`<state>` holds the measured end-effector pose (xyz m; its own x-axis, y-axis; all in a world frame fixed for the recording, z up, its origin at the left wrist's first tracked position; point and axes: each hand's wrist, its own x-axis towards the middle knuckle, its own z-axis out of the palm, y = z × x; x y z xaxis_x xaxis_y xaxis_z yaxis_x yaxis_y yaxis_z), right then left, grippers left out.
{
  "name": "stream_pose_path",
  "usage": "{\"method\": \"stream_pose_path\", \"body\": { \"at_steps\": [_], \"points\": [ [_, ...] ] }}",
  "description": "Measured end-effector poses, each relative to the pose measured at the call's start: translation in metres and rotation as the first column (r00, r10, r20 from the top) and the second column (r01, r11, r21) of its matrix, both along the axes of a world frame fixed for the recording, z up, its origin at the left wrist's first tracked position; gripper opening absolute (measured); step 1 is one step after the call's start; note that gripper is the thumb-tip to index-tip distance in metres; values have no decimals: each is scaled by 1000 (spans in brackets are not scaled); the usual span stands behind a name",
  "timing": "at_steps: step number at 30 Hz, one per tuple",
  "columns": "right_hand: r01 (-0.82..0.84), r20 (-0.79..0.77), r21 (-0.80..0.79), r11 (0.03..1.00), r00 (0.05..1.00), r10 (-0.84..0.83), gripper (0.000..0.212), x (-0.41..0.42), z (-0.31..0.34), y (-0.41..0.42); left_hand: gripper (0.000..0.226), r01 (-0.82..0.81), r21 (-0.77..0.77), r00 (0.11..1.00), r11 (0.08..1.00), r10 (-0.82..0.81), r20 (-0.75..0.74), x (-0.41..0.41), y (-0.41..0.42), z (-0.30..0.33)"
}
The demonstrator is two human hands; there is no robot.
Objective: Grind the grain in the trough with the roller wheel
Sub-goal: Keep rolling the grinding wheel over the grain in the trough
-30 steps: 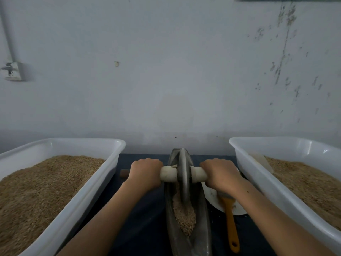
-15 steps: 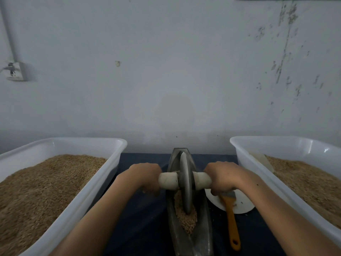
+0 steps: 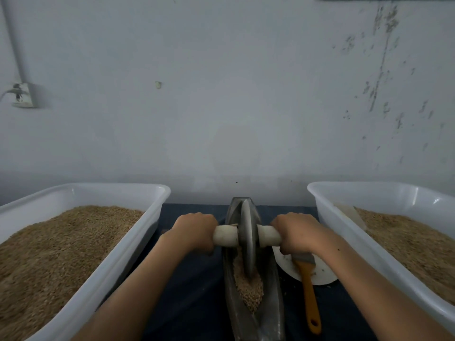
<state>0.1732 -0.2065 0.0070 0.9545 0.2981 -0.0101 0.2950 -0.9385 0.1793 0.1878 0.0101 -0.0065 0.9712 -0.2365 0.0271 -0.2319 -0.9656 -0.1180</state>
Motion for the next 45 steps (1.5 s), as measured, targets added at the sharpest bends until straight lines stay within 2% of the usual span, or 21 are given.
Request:
{"method": "stream_pose_path", "body": {
  "at_steps": [3,5,9,12,15,17,20,22,24,26,29,31,34,37,40,43,45],
  "points": [
    [17,-140,-23,1000,990,-20,28,-5,6,2,44,0,-69,980,998,-13,-198,-4,3,4],
    [23,-136,-18,1000,990,-25,24,-4,5,2,42,0,-58,984,998,-10,-179,-4,3,4],
    [19,71,16,1000,997,-20,14,3,-6,1,31,-8,-9,994,1000,9,109,1,-3,-4],
    [44,250,98,994,966,-68,14,9,-17,3,22,-11,-32,937,999,22,349,3,-7,-14],
    [33,288,127,991,955,-69,14,10,-21,3,20,19,-32,911,999,-4,411,2,-7,-17],
    [21,224,81,996,974,-39,20,8,-16,1,25,38,-12,946,999,-32,324,2,-5,-12],
    [5,44,-2,1000,999,-5,29,2,-3,1,36,26,-25,999,999,-26,22,0,-1,0],
    [10,-72,-20,1000,997,-12,33,-1,2,2,38,-2,-69,983,998,-10,-181,-2,2,4],
    [13,-121,-23,1000,992,-16,33,-1,3,2,36,-19,-103,957,995,-12,-290,-4,2,5],
    [7,-91,-12,1000,996,-8,30,2,1,1,36,-20,-86,973,996,0,-230,-4,0,5],
    [-15,58,40,999,998,13,20,8,-8,-1,33,-17,-19,998,1000,18,53,-2,-5,-1],
    [-15,205,97,995,979,-6,13,11,-16,-1,28,-10,-18,971,1000,14,239,0,-8,-7],
    [-16,329,141,990,944,-31,9,14,-24,0,23,9,-48,943,999,7,332,2,-9,-12],
    [-23,280,97,995,960,-5,12,9,-18,-1,27,25,-30,969,999,-17,248,1,-6,-8],
    [-31,80,1,1000,996,31,21,3,-5,0,37,19,-42,1000,999,-19,-10,-2,-3,2],
    [-12,-117,-13,1000,993,11,22,-2,3,1,32,-3,-85,965,996,-19,-260,-6,0,7],
    [-5,-124,-32,999,992,1,23,-3,4,3,25,-19,-101,953,995,-12,-301,-7,0,7]
  ]
}}
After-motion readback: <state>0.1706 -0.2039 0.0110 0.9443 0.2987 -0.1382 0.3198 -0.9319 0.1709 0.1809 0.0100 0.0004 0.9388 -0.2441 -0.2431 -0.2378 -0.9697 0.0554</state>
